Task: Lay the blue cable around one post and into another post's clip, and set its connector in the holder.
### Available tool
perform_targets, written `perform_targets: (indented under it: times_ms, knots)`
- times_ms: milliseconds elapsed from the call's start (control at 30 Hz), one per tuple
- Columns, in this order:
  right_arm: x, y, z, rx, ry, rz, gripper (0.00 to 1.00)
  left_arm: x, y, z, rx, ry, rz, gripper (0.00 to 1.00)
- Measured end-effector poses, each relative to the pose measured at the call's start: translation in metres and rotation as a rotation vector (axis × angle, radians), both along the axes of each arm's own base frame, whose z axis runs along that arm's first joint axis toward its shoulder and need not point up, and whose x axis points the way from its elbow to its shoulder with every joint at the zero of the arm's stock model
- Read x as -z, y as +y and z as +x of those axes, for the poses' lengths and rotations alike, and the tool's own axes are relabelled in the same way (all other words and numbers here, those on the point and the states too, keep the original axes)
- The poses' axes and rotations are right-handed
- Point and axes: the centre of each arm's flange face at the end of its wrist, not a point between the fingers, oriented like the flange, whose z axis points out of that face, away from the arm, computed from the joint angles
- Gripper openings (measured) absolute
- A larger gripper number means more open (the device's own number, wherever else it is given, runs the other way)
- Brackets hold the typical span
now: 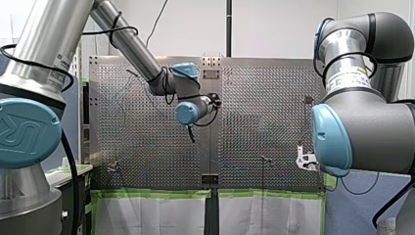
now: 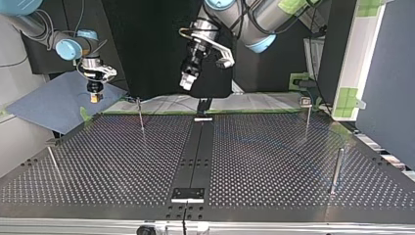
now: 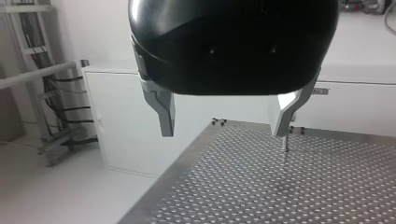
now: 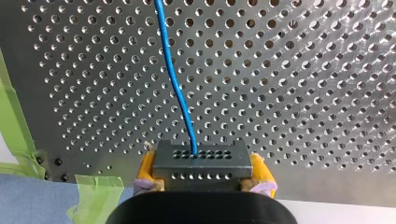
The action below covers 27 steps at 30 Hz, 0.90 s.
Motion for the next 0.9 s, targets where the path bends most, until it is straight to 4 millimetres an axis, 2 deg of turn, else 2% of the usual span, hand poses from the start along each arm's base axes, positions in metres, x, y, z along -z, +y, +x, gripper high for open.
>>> perform_targets:
  times_ms: [267, 467, 900]
  knots:
    - [0.000, 0.001, 0.002, -0.004, 0.000, 0.000, 0.00, -0.011, 0.022, -0.008, -0.020, -0.044, -0.037, 1.00]
    - [0.000, 0.001, 0.003, -0.005, 0.000, 0.000, 0.00, 0.016, 0.030, -0.013, -0.012, -0.021, -0.026, 1.00]
    - [0.000, 0.001, 0.003, -0.005, 0.001, 0.000, 0.00, 0.090, 0.054, -0.029, -0.033, 0.063, 0.063, 1.00]
